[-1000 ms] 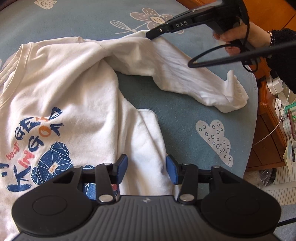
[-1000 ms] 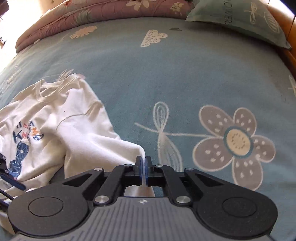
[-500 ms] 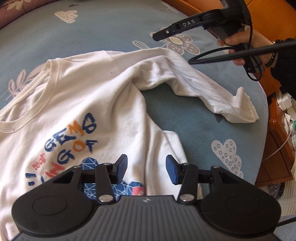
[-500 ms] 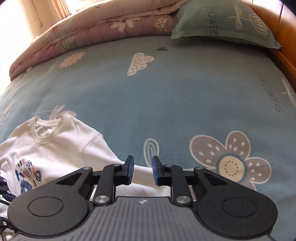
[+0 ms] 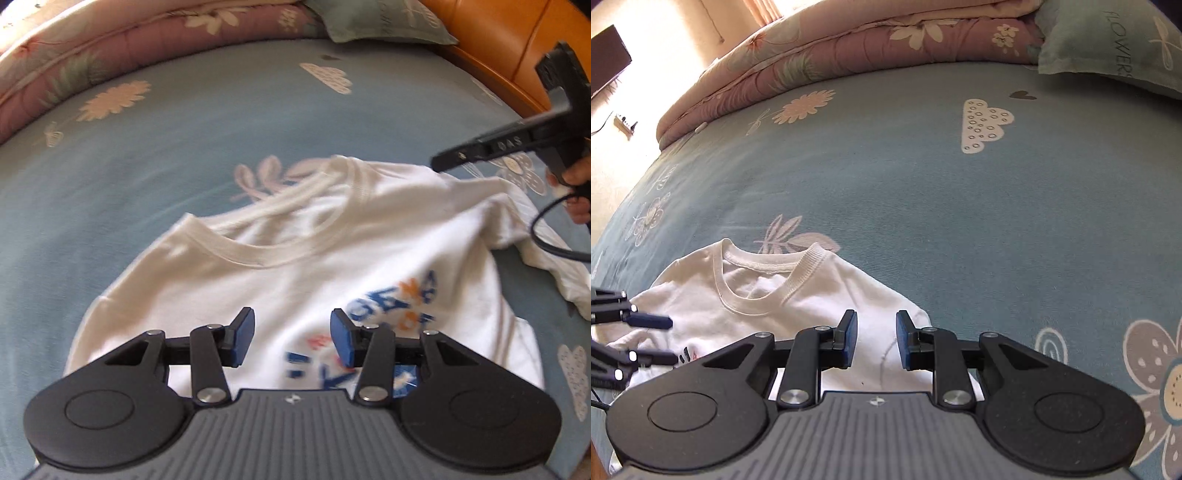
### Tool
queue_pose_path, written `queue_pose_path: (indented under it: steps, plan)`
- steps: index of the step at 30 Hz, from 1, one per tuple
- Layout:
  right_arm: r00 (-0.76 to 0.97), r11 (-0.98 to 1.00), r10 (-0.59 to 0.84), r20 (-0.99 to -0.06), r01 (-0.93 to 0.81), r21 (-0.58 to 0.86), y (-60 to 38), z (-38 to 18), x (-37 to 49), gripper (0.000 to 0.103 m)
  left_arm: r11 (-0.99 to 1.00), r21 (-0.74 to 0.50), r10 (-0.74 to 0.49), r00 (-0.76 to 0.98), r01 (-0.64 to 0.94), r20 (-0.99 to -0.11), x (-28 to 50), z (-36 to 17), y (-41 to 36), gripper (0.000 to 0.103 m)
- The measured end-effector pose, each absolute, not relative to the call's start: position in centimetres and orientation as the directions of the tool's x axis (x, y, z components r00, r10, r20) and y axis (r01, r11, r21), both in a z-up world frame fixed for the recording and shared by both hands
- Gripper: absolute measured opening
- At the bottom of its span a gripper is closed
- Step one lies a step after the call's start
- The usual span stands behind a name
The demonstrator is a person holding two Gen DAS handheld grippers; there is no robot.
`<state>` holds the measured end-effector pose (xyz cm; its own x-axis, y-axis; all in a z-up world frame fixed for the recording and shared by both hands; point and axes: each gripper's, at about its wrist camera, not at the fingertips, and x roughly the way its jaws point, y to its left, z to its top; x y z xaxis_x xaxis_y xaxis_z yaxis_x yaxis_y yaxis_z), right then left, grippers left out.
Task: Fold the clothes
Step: 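Grasp the sweatshirt shoulders beside the collar with both grippers, then pull the shoulders apart to spread the sweatshirt, then open both grippers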
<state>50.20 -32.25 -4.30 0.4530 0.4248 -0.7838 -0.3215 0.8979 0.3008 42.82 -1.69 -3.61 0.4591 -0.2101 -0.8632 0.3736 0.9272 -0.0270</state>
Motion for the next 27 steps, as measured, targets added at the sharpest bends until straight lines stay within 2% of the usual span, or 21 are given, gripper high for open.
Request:
queue_pose_path:
  steps: [5,7,9,11,13,15,16,17,18,20,22,23,27]
  plan:
    - [0.440,0.890,0.418,-0.795,-0.373,0.262,-30.7,-4.4,52.4,0.032,0.933,0.098,-0.115,0.544,0.347,-0.831,47.7,-4.8,3.8,0.041]
    - [0.430,0.883,0.414,-0.803,-0.403,0.240,-30.1,-4.7,53.0,0.036,0.909,0.093,-0.134,0.498,0.406,-0.857,49.4,-6.0,5.2,0.041]
    - [0.418,0.870,0.408,-0.812,-0.447,0.207,-29.5,-4.9,53.5,0.040,0.875,0.143,-0.113,0.483,0.463,-0.868,50.2,-7.0,5.7,0.041]
    - [0.404,0.851,0.396,-0.825,-0.498,0.165,-28.9,-5.2,54.0,0.040,0.844,0.160,-0.110,0.456,0.512,-0.883,50.7,-7.9,6.3,0.047]
    - [0.380,0.831,0.387,-0.840,-0.538,0.140,-28.3,-5.6,54.6,0.040,0.841,0.138,-0.122,0.432,0.523,-0.893,51.1,-8.3,7.0,0.047]
    - [0.334,0.813,0.400,-0.853,-0.559,0.163,-28.0,-6.2,55.3,0.040,0.844,0.102,-0.146,0.409,0.527,-0.901,51.3,-8.3,7.2,0.041]
    - [0.306,0.802,0.400,-0.864,-0.573,0.168,-27.7,-6.6,55.5,0.040,0.840,0.087,-0.158,0.395,0.536,-0.905,51.3,-8.3,7.1,0.025]
    - [0.277,0.790,0.398,-0.874,-0.588,0.174,-27.4,-6.9,55.6,0.042,0.833,0.082,-0.162,0.384,0.547,-0.909,51.1,-8.3,6.8,0.006]
    - [0.277,0.782,0.385,-0.881,-0.604,0.152,-27.1,-7.1,55.5,0.042,0.827,0.078,-0.165,0.372,0.557,-0.914,50.8,-8.3,6.4,0.002]
    - [0.278,0.773,0.357,-0.892,-0.624,0.115,-26.3,-7.1,55.2,0.042,0.815,0.119,-0.137,0.388,0.567,-0.911,50.1,-8.1,5.8,0.001]
    - [0.278,0.767,0.342,-0.898,-0.634,0.096,-25.7,-6.8,55.0,0.018,0.834,0.128,-0.129,0.415,0.537,-0.901,50.0,-7.4,6.2,0.001]
    - [0.280,0.760,0.340,-0.898,-0.645,0.086,-25.4,-6.7,54.8,0.009,0.846,0.141,-0.118,0.438,0.515,-0.891,50.2,-6.8,6.8,0.001]
    - [0.384,0.775,0.314,-0.868,-0.632,0.001,-23.9,-6.1,54.6,0.010,0.877,0.188,-0.058,0.485,0.443,-0.872,51.6,-6.3,8.5,0.001]
